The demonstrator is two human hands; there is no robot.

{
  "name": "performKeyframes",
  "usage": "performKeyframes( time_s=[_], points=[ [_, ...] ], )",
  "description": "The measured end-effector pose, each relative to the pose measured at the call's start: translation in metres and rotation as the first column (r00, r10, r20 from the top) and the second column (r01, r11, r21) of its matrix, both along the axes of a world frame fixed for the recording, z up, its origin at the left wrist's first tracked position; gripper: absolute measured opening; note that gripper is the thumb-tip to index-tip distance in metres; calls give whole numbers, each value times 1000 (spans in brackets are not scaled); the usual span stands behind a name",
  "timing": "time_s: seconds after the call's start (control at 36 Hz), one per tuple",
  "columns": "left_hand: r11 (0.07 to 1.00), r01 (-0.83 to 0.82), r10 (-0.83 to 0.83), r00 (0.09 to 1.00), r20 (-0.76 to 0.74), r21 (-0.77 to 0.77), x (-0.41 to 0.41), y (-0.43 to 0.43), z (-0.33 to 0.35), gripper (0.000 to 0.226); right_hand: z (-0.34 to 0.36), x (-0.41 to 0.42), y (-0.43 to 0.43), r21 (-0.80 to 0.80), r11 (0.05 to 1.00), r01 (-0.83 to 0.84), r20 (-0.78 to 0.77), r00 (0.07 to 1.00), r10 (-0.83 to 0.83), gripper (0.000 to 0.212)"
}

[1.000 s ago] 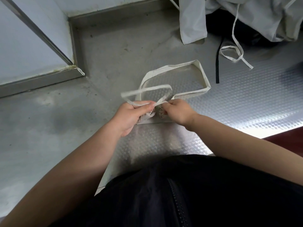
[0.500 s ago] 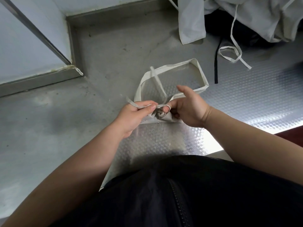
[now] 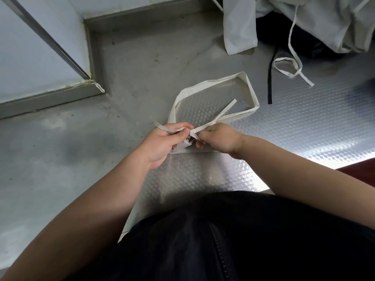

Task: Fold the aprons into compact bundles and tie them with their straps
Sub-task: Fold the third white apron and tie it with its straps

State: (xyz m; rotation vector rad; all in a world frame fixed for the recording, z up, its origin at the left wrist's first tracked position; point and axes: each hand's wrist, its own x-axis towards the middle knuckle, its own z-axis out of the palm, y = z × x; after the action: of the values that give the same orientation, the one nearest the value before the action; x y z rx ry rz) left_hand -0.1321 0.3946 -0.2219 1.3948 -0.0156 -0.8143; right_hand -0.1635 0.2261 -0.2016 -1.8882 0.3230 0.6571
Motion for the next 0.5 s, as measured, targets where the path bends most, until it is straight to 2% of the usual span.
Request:
performKeyframes(
  time_s=[0.06,0.11,0.17,0.22,0.28,0.31,0.36,0.42,0.5],
  points=[
    [998,58,-58,998,8,-3,2,2,-1,16,1,0,5,-29,999,24,-2,1000,-24,43],
    [994,105,-105,994,13,14,2,3,-1,21,-2,-1,7,-21,996,92,-23,995,-93,58],
    [997,65,-65,998,4,43,2,1,-1,15,0,-2,5,33,990,136,-43,990,-135,63],
    [997,19,-21,1000,16,69,1,-3,0,13,4,-5,2,44,998,38,-45,998,-36,50],
    [996,-10,7,999,35,94,0,-6,0,17,5,-6,-1,-67,991,-113,-38,993,111,29],
    [995,-19,16,999,31,94,0,-6,0,18,4,-6,-1,-125,983,-131,-30,991,128,28],
    [997,-29,28,1000,8,71,0,-5,1,18,1,-7,4,-185,982,-37,-7,999,36,42],
    [999,-13,13,1000,6,47,1,-5,2,18,-2,-7,9,-179,976,125,31,992,-121,49],
    [999,-6,6,1000,23,33,-2,-6,2,17,-3,-5,11,-17,977,215,-21,976,-215,43]
  ],
)
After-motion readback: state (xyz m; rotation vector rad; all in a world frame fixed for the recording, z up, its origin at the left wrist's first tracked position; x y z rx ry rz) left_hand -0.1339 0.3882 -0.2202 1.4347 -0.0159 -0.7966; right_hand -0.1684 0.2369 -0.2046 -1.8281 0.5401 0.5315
